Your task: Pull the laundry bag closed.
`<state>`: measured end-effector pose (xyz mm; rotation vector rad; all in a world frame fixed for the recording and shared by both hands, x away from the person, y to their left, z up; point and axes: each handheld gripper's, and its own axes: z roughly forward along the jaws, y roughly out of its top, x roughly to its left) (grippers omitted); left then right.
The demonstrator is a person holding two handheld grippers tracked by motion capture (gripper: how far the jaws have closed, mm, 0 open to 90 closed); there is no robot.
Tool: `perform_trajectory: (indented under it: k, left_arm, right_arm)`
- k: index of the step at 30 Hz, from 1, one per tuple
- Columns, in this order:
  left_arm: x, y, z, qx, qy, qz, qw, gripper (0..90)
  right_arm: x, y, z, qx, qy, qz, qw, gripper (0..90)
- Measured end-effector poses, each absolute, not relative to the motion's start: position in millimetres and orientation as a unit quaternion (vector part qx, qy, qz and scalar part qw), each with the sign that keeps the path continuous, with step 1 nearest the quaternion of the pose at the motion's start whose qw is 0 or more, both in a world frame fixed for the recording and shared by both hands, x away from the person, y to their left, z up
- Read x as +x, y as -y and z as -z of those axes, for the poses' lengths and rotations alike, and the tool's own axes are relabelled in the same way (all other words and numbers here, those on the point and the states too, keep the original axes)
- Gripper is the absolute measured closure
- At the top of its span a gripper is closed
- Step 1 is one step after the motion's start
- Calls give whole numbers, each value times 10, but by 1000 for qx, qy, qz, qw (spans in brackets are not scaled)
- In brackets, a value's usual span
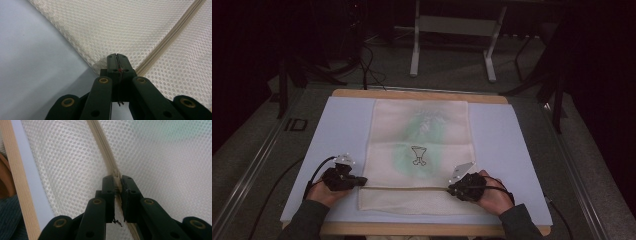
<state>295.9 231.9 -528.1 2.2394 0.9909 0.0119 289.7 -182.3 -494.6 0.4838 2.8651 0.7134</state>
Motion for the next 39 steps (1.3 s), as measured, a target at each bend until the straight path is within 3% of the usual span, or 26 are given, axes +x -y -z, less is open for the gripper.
perform_trajectory:
  k: [39]
  left_arm:
    - [2958,-2316,5280,860,-381,-5,339,900]
  right_arm:
    - [2913,2063,4937,179,-951,-242,71,820]
